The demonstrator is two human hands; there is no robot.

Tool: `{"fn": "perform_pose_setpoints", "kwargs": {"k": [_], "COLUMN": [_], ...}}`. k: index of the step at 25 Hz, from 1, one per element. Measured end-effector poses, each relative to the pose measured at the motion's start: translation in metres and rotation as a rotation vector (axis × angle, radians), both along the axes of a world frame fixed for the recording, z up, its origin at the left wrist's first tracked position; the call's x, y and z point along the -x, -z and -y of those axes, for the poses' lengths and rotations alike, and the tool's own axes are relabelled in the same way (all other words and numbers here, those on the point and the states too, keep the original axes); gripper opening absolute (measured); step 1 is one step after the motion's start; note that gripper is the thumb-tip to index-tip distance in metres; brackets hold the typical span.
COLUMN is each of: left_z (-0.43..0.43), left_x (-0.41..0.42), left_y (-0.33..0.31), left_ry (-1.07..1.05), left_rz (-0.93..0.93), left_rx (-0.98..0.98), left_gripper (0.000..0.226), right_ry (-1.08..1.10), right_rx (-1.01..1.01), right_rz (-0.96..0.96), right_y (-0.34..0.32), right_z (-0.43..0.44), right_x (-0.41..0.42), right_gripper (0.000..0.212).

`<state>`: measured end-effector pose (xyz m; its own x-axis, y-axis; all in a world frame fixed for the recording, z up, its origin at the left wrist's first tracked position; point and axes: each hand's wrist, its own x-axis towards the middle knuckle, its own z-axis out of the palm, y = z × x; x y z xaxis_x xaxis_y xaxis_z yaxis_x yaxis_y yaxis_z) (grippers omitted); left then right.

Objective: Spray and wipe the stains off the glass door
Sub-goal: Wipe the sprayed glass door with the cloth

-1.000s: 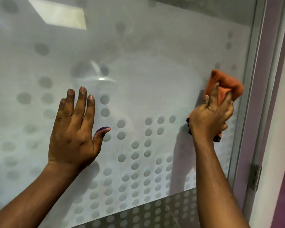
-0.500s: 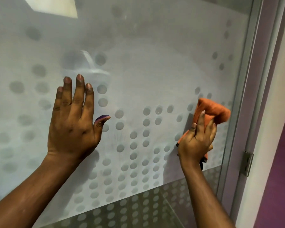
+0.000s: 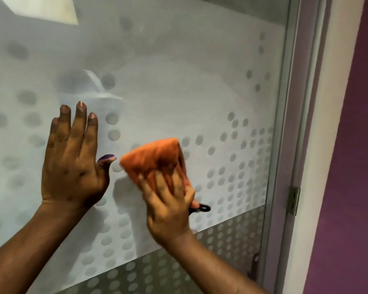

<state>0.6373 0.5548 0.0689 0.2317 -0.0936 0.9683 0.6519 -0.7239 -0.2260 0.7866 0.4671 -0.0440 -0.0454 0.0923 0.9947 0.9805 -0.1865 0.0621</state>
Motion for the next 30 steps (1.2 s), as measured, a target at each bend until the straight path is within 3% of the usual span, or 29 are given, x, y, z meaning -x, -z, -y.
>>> {"fn": "perform_pose_setpoints", "kwargs": {"k": [6,8,11,15,18,22,27,30], "left_z": [-0.003,-0.003,-0.004,-0.002,0.001,0.003,0.008,0.015], "left_x": [0.003,0.003,0.003,0.002,0.001,0.0,0.003,0.004], "left_y": [-0.001,0.0,0.003,0.002,0.002,0.001,0.005,0.014], "left_ry": [-0.03,-0.033,-0.062,-0.08,-0.091,-0.104,-0.028,-0.001], "left_rz": [-0.03,-0.029,-0.024,-0.027,-0.029,-0.052,-0.075,-0.113], "left_rx": [-0.018,-0.009,-0.007,-0.005,0.024,0.046,0.114,0.192], "left_gripper": [0.069,0.069,0.071,0.071,0.072,0.072,0.071,0.071], "right_ry": [0.045,0.113,0.211,0.2,0.135,0.09,0.075,-0.017], "right_rx": [0.045,-0.01,-0.184,-0.411,-0.573,-0.527,-0.452,-0.497], "right_rz": [0.203,0.011,-0.43,-0.738,-1.14,-1.221,-1.192,-1.321], "right_y": [0.046,0.046,0.043,0.043,0.047,0.064,0.079,0.069], "right_z": [0.011,0.018,0.028,0.03,0.032,0.026,0.011,0.01], "right_x": [-0.037,-0.063,-0.09,-0.11,-0.101,-0.054,0.013,0.04], "right_gripper": [0.035,0.036,0.048,0.041,0.04,0.041,0.044,0.049]}}
